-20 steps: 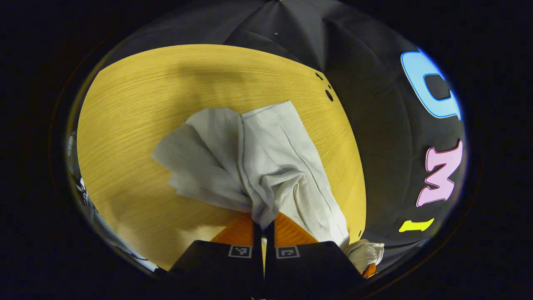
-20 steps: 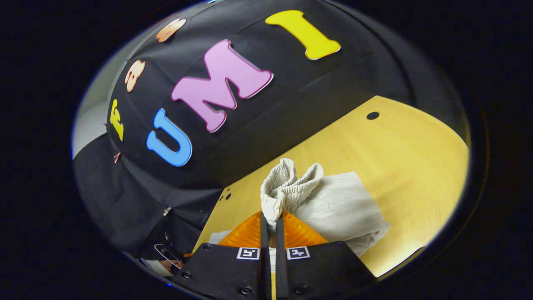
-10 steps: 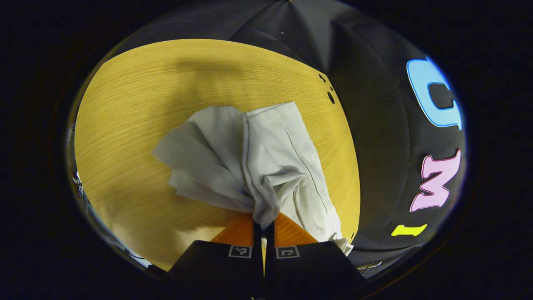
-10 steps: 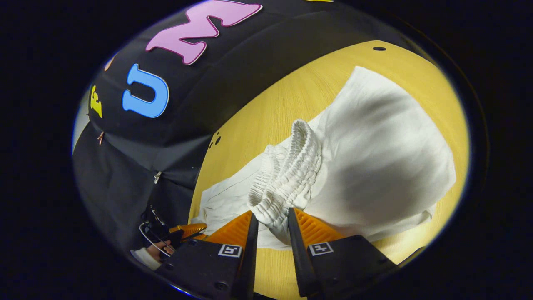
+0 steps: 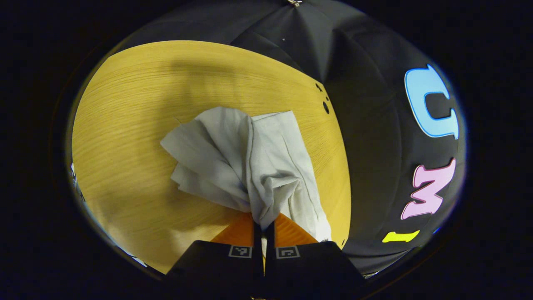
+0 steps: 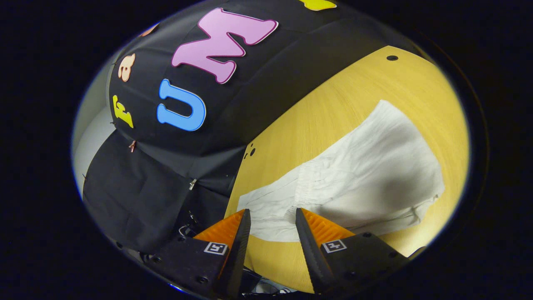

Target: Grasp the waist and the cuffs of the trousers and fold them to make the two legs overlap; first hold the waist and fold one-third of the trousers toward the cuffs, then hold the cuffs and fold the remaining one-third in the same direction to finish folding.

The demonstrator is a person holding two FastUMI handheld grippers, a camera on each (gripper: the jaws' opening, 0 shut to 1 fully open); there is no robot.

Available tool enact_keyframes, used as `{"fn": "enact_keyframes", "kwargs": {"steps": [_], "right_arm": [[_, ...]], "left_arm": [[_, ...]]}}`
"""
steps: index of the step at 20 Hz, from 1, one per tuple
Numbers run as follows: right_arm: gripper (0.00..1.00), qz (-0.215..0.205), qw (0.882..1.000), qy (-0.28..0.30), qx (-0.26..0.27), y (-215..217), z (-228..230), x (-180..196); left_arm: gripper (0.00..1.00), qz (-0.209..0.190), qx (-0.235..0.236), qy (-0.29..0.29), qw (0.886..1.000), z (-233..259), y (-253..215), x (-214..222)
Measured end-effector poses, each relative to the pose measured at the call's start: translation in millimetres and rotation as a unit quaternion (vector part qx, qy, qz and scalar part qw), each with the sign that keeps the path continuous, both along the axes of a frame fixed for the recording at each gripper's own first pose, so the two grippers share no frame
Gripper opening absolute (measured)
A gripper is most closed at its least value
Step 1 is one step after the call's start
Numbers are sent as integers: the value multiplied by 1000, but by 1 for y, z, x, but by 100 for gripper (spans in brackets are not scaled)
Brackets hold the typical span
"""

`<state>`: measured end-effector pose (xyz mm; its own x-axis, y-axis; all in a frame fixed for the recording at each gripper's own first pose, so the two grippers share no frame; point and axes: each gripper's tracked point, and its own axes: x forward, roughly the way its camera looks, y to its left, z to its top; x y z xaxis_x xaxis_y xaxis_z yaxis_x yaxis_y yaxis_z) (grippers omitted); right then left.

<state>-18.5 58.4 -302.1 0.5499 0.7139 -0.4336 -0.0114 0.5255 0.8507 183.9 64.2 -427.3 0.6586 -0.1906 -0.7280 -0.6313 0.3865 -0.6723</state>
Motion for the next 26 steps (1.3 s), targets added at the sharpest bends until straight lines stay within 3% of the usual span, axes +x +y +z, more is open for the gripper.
{"fn": "enact_keyframes", "kwargs": {"steps": [4, 8, 11, 14, 17, 21, 26], "right_arm": [[67, -74, 997, 29, 7, -68, -6, -5], [67, -148, 988, 41, 7, -135, -8, -8], [67, -181, 983, 30, 1, -171, -1, -7], [67, -204, 979, 22, -2, -196, 5, -8], [67, -224, 974, 18, -3, -214, 8, -10], [67, -247, 969, 17, -4, -236, 10, -11], [67, -270, 963, 21, -10, -260, 9, -19]], "left_arm": [[6, 33, -19, -33, 999, 27, -4, 14], [6, 37, -2, -52, 998, 47, -13, 28], [7, 11, 29, -86, 996, 77, -28, 43], [6, -49, 82, -117, 988, 103, -54, 60], [6, -128, 133, -156, 970, 130, -96, 78], [6, -234, 177, -193, 936, 146, -174, 87], [7, -369, 236, -198, 877, 123, -264, 76]]}}
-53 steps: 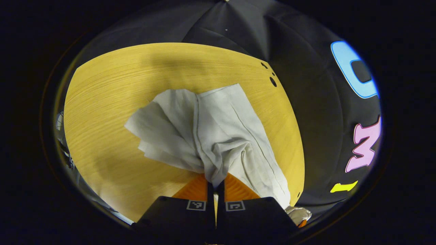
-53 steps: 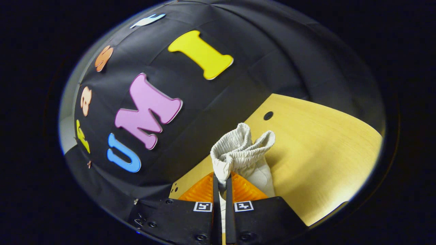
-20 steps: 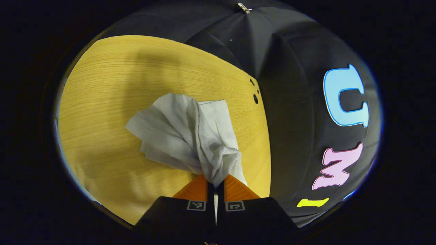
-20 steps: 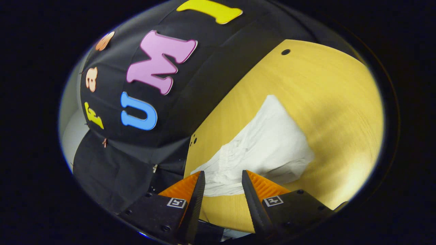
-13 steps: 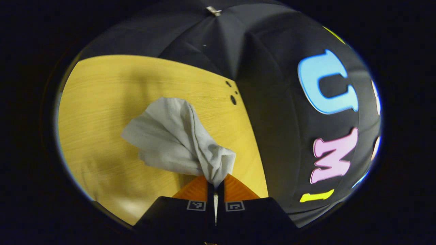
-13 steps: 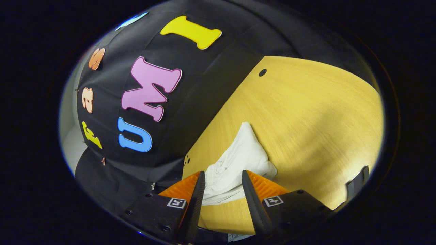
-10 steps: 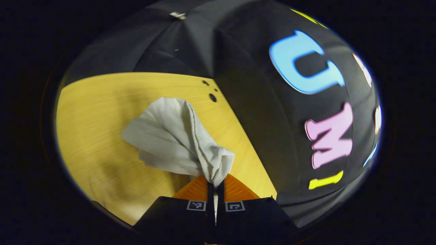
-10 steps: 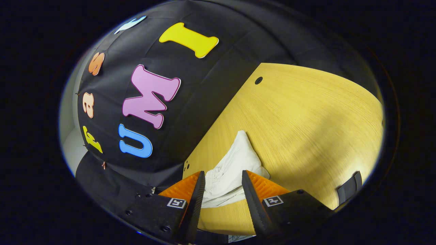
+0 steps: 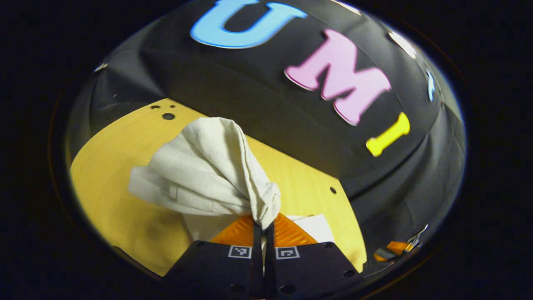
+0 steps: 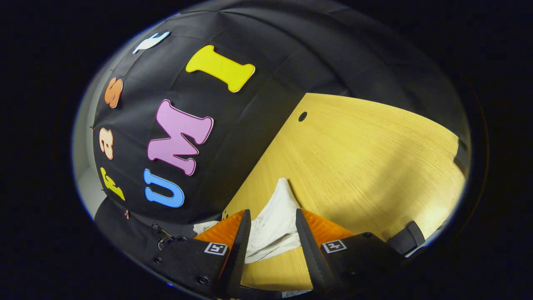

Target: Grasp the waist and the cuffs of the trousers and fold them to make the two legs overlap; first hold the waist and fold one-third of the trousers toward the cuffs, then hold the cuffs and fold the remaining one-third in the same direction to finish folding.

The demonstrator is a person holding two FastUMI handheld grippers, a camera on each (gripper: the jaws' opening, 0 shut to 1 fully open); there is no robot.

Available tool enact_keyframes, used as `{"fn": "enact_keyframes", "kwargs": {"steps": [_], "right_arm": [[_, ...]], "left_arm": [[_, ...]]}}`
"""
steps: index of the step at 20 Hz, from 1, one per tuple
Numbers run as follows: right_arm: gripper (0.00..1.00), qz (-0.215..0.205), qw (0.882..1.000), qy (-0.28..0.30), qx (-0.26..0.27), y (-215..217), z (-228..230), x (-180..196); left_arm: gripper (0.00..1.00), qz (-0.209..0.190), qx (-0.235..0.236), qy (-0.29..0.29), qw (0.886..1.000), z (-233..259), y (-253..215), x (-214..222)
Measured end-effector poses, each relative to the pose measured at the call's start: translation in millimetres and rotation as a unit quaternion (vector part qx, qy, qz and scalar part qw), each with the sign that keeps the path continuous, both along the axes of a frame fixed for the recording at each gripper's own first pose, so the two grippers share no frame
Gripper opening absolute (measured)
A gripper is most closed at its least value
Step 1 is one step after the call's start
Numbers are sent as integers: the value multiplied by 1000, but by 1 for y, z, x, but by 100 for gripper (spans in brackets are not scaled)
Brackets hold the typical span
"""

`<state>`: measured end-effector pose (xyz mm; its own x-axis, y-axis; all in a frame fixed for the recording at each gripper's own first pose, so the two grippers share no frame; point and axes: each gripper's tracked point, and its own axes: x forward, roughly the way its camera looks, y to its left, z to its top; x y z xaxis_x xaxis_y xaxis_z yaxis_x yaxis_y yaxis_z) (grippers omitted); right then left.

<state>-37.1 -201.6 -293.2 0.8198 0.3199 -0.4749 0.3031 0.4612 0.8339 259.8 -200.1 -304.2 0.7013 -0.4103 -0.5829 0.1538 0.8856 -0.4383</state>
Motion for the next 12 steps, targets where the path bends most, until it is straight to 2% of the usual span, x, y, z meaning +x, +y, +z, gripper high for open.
{"fn": "enact_keyframes", "kwargs": {"steps": [4, 7, 9, 10, 11, 12], "right_arm": [[67, -21, 1000, 11, -9, -24, -2, -14], [67, -40, 999, 15, -17, -43, -1, -23], [67, -54, 998, 19, -18, -54, 1, -30], [67, -60, 998, 21, -19, -57, 0, -30], [67, -64, 998, 23, -19, -60, 0, -34], [67, -67, 997, 25, -20, -62, -1, -36]], "left_arm": [[7, -97, 86, -12, 992, -27, -46, -11], [7, -173, 160, -40, 971, -43, -71, -28], [7, -236, 222, -64, 944, -55, -82, -34], [7, -271, 259, -80, 924, -62, -87, -41], [6, -309, 299, -98, 897, -68, -92, -46], [7, -349, 339, -117, 866, -77, -95, -53]]}}
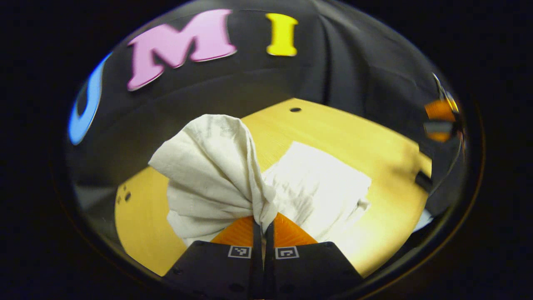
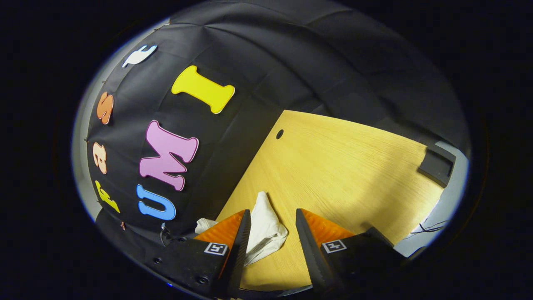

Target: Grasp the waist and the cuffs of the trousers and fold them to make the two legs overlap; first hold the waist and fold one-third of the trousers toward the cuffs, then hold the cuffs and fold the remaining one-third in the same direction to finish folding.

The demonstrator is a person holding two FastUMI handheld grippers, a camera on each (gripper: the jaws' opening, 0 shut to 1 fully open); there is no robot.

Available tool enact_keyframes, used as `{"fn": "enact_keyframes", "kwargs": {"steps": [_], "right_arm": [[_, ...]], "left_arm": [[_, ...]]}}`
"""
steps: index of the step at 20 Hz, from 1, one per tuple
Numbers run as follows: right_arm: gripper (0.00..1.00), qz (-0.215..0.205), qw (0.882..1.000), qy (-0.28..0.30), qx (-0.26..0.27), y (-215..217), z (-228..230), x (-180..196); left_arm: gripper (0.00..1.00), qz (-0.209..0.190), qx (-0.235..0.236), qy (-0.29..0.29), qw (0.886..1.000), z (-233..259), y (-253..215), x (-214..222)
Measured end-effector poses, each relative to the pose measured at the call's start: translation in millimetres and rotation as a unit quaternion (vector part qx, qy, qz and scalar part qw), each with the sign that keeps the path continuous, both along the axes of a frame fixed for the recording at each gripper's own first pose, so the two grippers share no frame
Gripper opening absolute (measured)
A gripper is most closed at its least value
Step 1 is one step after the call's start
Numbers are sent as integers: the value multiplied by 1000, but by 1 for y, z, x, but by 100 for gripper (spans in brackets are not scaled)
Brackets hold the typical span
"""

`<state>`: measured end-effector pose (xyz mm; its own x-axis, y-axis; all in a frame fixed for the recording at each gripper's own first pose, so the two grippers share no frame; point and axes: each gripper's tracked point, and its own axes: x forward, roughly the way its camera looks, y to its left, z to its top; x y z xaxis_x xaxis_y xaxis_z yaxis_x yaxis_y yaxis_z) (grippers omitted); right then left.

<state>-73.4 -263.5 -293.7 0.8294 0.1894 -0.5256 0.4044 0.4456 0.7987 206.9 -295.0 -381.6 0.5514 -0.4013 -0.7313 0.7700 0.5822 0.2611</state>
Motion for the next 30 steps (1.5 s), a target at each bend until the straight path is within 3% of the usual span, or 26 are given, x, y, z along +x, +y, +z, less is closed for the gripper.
{"fn": "enact_keyframes", "kwargs": {"steps": [2, 5, 11, 13, 17, 19, 21, 22, 23, 26, 28, 30], "right_arm": [[67, -6, 1000, 1, 1, -3, 0, -4], [67, -13, 1000, 3, 4, -5, 0, -8], [67, -17, 1000, 7, 5, -3, -1, -18], [67, -20, 1000, 10, 9, -1, -2, -22], [67, -27, 1000, 13, 11, -3, -3, -28], [67, -29, 999, 12, 13, -3, -2, -28], [67, -28, 999, 11, 11, 0, -2, -28], [67, -26, 1000, 11, 11, 1, -2, -27], [67, -24, 1000, 11, 13, 5, 0, -27], [67, -22, 999, 0, 23, 12, 12, -19], [67, -23, 999, -14, 27, 18, 26, -11], [67, -18, 999, -30, 20, 25, 39, -3]], "left_arm": [[6, -92, 89, -39, 991, -18, 0, -13], [6, -191, 186, -86, 960, -41, 21, -17], [6, -284, 273, -159, 905, -47, 18, -24], [7, -302, 285, -170, 894, -44, 20, -26], [8, -299, 285, -172, 894, -43, 20, -25], [18, -300, 287, -172, 893, -41, 20, -24], [32, -293, 288, -183, 893, -40, 20, -19], [51, -286, 289, -188, 894, -37, 21, -17], [58, -278, 285, -191, 897, -33, 20, -15], [84, -239, 260, -188, 916, -19, 26, -8], [93, -197, 230, -181, 936, -4, 36, -5], [96, -157, 192, -179, 952, 20, 47, -4]]}}
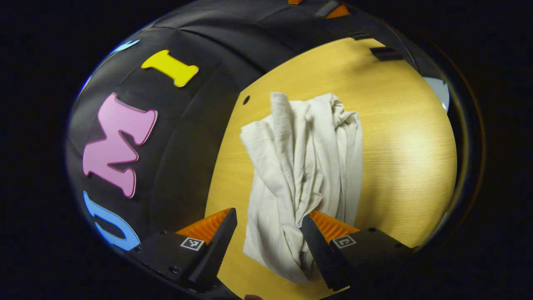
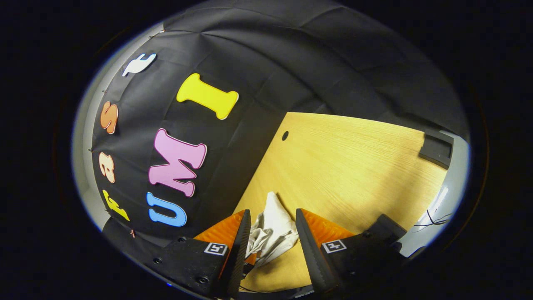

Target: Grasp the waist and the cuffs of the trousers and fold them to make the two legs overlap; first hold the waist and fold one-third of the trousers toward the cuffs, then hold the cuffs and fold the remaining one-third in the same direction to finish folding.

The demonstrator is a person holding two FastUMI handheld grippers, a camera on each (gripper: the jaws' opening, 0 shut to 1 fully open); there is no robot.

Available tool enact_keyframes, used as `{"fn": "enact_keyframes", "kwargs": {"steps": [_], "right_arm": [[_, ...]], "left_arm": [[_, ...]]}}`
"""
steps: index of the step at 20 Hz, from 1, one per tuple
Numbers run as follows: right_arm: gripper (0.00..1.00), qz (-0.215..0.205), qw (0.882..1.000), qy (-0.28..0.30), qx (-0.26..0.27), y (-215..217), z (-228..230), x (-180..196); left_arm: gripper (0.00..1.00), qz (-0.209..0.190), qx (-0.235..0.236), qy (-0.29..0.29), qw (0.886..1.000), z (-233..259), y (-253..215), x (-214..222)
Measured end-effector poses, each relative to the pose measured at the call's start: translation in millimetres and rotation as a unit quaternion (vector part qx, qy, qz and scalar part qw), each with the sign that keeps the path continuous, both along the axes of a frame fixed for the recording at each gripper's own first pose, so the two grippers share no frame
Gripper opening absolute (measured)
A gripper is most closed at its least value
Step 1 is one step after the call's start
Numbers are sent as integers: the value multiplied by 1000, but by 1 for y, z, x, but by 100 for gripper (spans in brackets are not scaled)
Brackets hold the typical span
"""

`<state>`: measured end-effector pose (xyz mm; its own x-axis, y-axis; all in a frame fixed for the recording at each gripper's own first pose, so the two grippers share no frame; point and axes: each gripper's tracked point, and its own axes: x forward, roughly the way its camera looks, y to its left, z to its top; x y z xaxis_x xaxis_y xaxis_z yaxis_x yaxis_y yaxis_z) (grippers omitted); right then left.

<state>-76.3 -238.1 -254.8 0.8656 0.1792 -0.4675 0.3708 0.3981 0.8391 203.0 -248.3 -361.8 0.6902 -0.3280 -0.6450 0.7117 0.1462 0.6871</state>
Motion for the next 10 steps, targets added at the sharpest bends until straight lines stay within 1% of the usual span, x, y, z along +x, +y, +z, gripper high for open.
{"fn": "enact_keyframes", "kwargs": {"steps": [3, 6, 8, 10], "right_arm": [[67, 18, 999, -21, -23, 14, 22, 11], [68, 32, 998, -43, -31, 30, 47, 26], [68, 39, 997, -56, -27, 41, 61, 35], [68, 41, 997, -66, -29, 47, 71, 44]], "left_arm": [[95, 45, -67, 7, 997, 34, 17, 0], [95, 75, -130, 15, 989, 66, 33, -3], [95, 97, -169, 26, 980, 85, 46, -6], [95, 136, -208, 37, 968, 100, 65, -7]]}}
